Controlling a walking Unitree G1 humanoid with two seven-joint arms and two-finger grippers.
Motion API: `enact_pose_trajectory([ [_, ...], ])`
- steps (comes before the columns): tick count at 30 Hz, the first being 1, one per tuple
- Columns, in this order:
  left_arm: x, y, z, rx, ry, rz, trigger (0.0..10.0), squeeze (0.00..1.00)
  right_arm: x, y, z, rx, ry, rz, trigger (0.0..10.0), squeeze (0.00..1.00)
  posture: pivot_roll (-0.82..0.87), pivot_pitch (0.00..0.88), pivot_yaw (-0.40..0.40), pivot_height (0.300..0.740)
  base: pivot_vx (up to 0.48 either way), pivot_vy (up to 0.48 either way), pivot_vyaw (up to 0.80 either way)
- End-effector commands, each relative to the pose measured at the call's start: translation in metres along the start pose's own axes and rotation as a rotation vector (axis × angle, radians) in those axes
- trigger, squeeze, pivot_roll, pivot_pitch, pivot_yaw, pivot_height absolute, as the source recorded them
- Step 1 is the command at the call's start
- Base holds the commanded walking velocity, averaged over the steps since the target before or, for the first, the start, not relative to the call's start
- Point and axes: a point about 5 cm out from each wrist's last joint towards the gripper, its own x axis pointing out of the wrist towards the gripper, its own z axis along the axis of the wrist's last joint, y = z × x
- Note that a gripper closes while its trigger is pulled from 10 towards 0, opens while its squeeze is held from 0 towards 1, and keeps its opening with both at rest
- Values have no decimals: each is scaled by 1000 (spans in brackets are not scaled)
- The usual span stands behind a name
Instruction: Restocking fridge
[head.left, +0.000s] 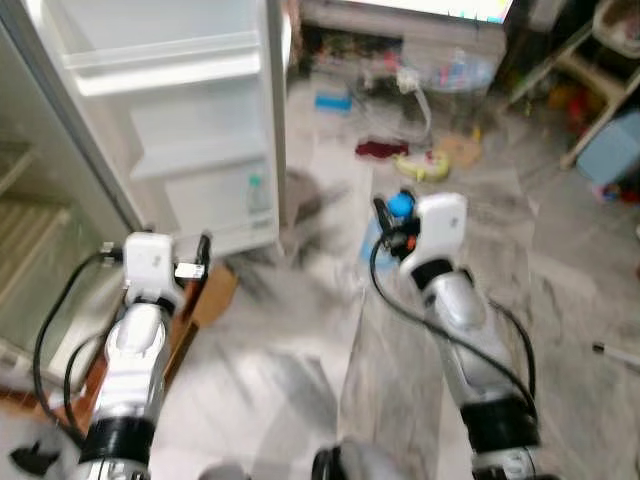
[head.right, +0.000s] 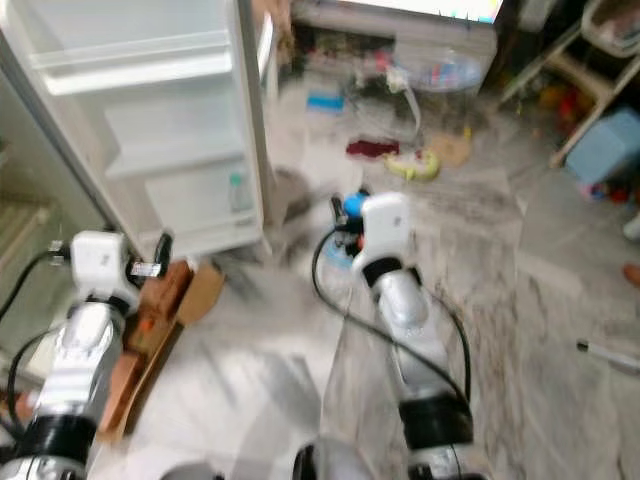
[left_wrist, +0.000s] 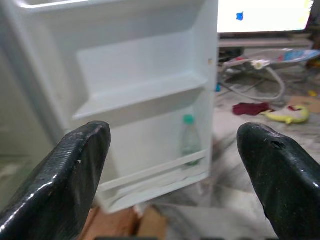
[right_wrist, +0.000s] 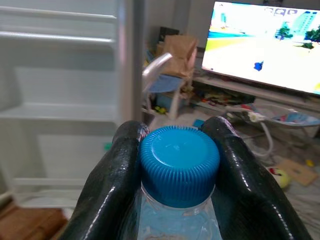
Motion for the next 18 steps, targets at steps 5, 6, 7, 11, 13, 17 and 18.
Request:
enact_pose_trajectory([
  [5, 1, 9, 2, 24, 3, 28, 10000, 0, 4, 8, 16, -26, -83, 50, 10000, 0, -2, 84, -87, 740, 405, 211, 160],
  [6, 1, 10, 2, 26, 2, 29, 10000, 0, 4, 8, 16, -33, -87, 53, 10000, 0, -3, 84, -88, 740, 401, 262, 800],
  [7, 1, 10, 2, 28, 2, 29, 10000, 0, 3, 8, 16, -18, -88, 55, 10000, 0, -3, 84, -88, 740, 398, 266, 794],
  [11, 1, 9, 1, 29, 4, 35, 10000, 0, 2, 7, 16, 6, -88, 56, 10000, 0, -5, 85, -88, 740, 399, 265, 703],
  [13, 1, 9, 1, 29, 4, 37, 10000, 0, 2, 7, 16, 8, -86, 57, 10000, 0, -4, 84, -89, 740, 386, 285, 241],
  [17, -4, 16, -1, 49, 25, 85, 10000, 0, -6, 3, 10, -6, -75, 36, 10000, 0, 1, 80, -87, 740, 176, 163, 0],
  [18, -4, 16, -1, 49, 25, 85, 10000, 0, -6, 3, 10, -6, -75, 36, 10000, 0, 1, 80, -87, 740, 0, 0, 0],
])
